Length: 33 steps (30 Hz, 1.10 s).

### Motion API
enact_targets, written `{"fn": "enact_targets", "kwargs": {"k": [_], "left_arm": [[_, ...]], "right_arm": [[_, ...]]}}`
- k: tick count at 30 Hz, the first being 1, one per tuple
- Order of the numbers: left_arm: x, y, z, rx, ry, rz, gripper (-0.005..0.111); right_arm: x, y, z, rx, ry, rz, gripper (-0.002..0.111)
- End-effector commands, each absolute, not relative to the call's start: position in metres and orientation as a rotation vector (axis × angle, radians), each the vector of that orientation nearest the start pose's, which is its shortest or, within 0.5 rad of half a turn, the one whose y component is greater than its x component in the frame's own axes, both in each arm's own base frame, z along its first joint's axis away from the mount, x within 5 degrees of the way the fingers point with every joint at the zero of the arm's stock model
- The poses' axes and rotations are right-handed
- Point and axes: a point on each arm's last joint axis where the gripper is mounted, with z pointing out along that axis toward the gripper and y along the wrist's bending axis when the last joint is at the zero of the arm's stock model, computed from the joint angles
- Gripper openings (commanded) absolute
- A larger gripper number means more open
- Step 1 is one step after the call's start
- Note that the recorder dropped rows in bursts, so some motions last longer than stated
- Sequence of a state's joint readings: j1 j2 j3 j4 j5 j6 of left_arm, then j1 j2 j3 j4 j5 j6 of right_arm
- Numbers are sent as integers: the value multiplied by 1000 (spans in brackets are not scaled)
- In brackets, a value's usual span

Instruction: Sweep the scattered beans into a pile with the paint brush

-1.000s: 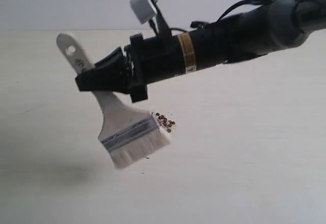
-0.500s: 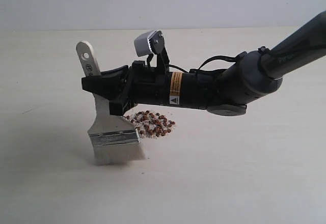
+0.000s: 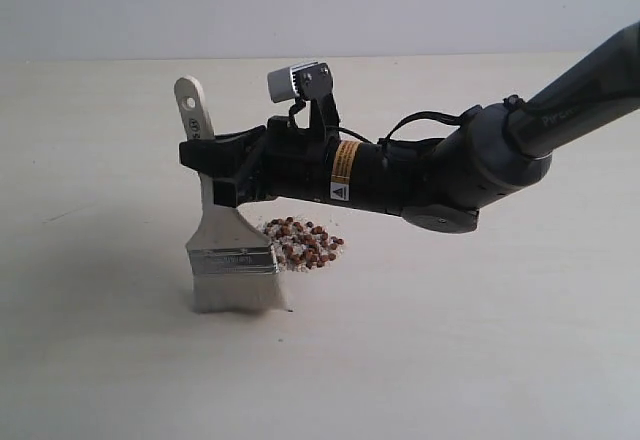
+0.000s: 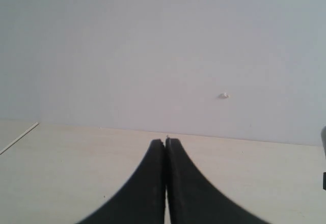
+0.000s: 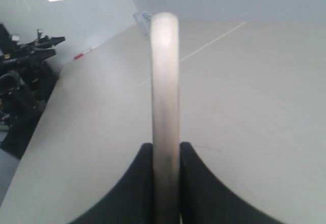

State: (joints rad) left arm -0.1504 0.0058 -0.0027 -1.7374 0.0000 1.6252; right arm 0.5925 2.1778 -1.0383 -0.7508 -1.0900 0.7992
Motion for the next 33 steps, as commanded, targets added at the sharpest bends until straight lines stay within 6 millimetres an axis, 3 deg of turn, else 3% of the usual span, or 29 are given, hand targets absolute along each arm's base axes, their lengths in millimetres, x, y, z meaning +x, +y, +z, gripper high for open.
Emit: {"fn": "enact_targets", "kwargs": {"k": [1,6,10,18,22,27,33], "left_arm": [[55,-8,213,20,1487,-219,0],[55,-8,213,20,1487,-219,0],[55,-8,213,20,1487,-219,0],[55,-8,213,20,1487,-219,0],[55,-8,213,20,1487,-219,0],[55,-8,213,20,1487,-219,0],[55,-8,213,20,1487,-219,0]], "right_arm": [[314,271,115,-623,1681,1209,0],[313,271,114,-627,1673,1212,0],[309,273,124,-542,1619,1389,0],[301,276,119,-613,1695,1466,0],[296,276,114,-707,1736,1447,0],[302,273,103,-677,1855,1318,0],[310,271,103,-657,1808,1204,0]]}}
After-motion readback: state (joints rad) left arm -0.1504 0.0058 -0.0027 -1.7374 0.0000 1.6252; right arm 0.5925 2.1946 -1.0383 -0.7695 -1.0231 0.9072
